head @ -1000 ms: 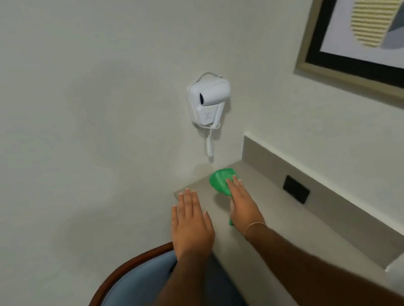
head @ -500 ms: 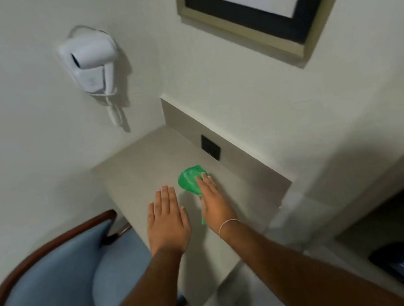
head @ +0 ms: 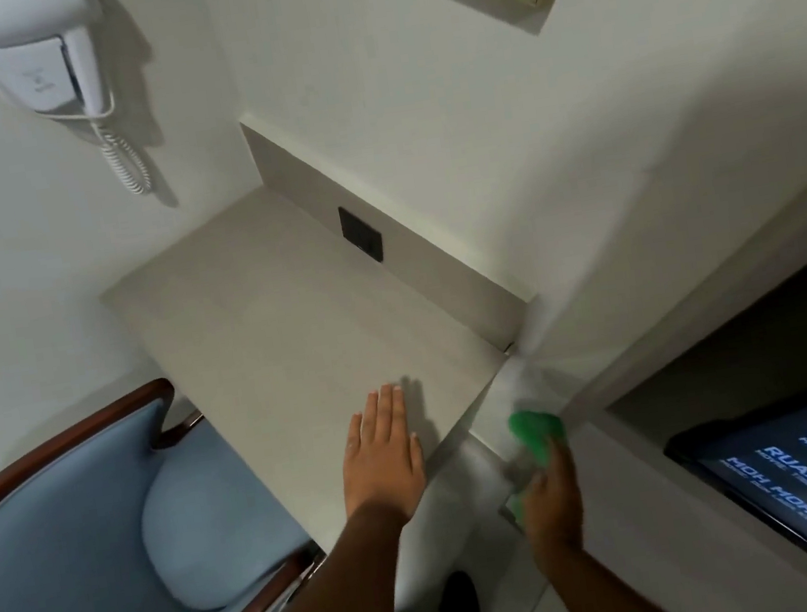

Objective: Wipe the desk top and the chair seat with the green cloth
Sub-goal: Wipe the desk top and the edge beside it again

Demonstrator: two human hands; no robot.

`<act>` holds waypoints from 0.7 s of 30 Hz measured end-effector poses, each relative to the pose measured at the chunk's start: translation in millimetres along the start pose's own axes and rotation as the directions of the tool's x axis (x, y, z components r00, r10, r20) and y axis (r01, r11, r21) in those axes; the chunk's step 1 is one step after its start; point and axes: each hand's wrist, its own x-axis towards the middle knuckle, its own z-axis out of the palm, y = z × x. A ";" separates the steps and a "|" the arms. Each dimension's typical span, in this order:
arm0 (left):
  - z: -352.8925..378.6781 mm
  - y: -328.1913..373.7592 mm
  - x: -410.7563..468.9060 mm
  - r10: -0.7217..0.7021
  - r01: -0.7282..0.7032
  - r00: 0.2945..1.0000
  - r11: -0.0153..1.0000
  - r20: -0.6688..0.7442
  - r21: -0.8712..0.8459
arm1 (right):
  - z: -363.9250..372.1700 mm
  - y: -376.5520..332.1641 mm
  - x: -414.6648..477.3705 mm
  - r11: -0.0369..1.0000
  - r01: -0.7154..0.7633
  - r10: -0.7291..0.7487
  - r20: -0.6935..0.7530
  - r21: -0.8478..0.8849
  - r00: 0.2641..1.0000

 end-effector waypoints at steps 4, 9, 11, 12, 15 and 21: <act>10.7 0.9 -5.3 0.013 -0.013 0.999 1.000 0.041 -0.007 | -30.9 45.6 11.5 0.931 -0.365 0.360 -0.199 0.013 0.912; 19.3 -11.1 -16.2 -0.002 0.001 0.997 1.000 0.079 0.011 | -25.6 44.0 35.8 0.901 -0.434 0.432 -0.088 0.000 0.898; 23.7 -14.4 -21.3 -0.002 0.000 0.996 1.000 0.092 0.023 | -13.9 39.0 39.6 0.891 -0.450 0.452 0.023 -0.058 0.892; 25.2 -16.6 -24.1 -0.008 0.006 0.995 1.000 0.101 0.021 | -9.6 37.9 42.0 0.872 -0.484 0.487 0.034 -0.069 0.873; 30.6 -23.2 -31.6 -0.020 0.017 0.993 0.999 0.114 0.028 | -1.8 39.6 39.6 0.877 -0.411 0.432 0.037 -0.248 0.901; 42.5 -21.9 -35.0 -0.011 0.006 0.992 0.999 0.128 0.036 | 1.0 45.0 37.2 0.835 -0.283 0.368 0.095 -0.473 0.925</act>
